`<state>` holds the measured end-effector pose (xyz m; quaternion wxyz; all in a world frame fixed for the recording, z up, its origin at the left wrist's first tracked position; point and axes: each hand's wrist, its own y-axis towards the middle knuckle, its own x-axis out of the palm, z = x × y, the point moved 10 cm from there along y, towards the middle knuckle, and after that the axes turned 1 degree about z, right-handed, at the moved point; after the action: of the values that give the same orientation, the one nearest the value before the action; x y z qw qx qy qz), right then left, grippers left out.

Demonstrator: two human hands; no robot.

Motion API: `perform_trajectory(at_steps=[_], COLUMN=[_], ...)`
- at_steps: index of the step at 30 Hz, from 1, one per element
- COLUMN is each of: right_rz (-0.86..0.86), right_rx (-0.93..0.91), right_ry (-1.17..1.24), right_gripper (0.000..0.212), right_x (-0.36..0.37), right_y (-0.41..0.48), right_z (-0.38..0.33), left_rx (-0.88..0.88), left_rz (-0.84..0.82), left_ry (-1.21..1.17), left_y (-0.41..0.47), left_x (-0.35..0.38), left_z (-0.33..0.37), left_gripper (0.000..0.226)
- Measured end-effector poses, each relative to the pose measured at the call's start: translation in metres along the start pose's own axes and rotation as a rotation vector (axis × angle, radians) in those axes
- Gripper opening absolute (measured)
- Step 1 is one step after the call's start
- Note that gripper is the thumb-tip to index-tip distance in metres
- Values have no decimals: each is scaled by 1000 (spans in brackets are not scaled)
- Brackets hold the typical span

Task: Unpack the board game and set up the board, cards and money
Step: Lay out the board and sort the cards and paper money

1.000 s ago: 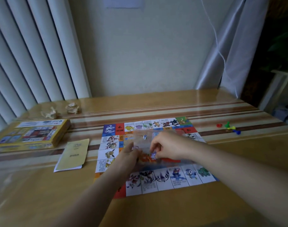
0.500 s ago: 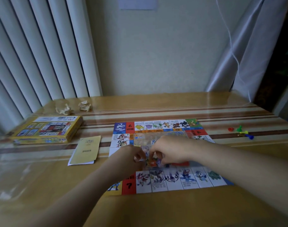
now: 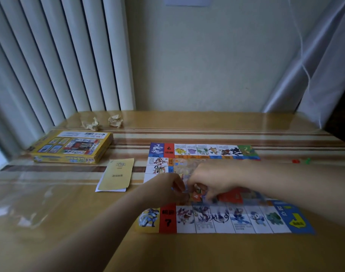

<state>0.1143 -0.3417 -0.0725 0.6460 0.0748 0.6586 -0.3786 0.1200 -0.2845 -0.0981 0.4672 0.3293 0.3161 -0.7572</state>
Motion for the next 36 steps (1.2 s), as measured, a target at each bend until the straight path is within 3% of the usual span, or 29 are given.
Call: perform_trajectory(at_steps=[8,21,36], right_rz=[7,25,57], right_rx=[-13,28,64], right_ry=[-106,15,170], right_gripper=[40,28,26], right_x=[2,8,11], right_y=[0,-4,-10], right_z=[-3,7,13], left_rx=[8,94,-3], left_rz=[-26,-33,11], left_ry=[14,156,233], left_y=[3,8,15], left_x=[0,14,14], left_z=[-1,28,29], left_gripper=[31,30,30])
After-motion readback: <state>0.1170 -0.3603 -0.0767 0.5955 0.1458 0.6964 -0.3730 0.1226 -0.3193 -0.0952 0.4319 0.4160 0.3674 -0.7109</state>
